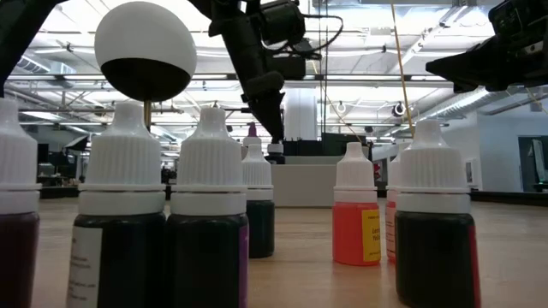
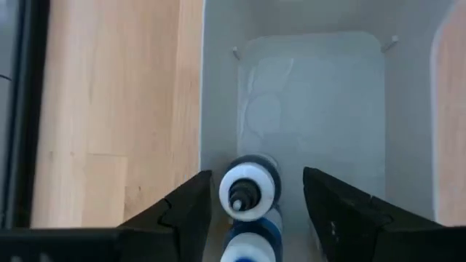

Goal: Pick & Place food coloring
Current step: Put the large black food coloring bottle into the gray bin, then put the large green food coloring bottle into the gray bin

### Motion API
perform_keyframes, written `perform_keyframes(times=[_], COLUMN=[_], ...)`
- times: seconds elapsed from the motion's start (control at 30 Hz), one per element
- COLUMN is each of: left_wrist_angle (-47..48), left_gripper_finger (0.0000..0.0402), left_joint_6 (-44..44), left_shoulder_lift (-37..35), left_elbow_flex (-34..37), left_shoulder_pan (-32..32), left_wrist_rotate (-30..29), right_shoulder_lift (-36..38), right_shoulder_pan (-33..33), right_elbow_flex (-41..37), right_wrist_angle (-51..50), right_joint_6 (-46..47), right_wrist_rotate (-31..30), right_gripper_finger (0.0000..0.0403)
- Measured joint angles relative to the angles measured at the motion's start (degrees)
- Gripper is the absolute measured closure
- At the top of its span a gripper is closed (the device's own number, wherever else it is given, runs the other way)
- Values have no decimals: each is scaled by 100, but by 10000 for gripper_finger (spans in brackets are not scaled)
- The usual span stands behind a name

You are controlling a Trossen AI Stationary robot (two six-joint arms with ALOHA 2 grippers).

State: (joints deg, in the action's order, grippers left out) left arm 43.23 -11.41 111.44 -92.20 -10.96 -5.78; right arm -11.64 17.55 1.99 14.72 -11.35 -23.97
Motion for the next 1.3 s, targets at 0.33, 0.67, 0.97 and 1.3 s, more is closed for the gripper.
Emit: perform_keyframes(times=[0.33,0.67,0.97,1.3], left_wrist_angle=[126,375,793,544], left_gripper_finger=[164,297,386,392], left_joint_6=[-36,306,402,652], left_shoulder_lift=[-850,-2363,-3023,-4238], left_elbow_flex=[-4,-17,-20,1244], left_shoulder_pan=[158,1016,2157,2301], left_wrist_rotate=[9,191,-896,-1381], right_shoulder_lift=[-21,-110,-170,-192], right_shoulder_pan=[-1,1,1,1], right_elbow_flex=[1,1,1,0], right_wrist_angle=[-12,-66,-48,-39], right_joint_6=[-4,13,199,316], right_wrist_rotate=[1,-4,-1,0], right_gripper_finger=[403,403,403,403])
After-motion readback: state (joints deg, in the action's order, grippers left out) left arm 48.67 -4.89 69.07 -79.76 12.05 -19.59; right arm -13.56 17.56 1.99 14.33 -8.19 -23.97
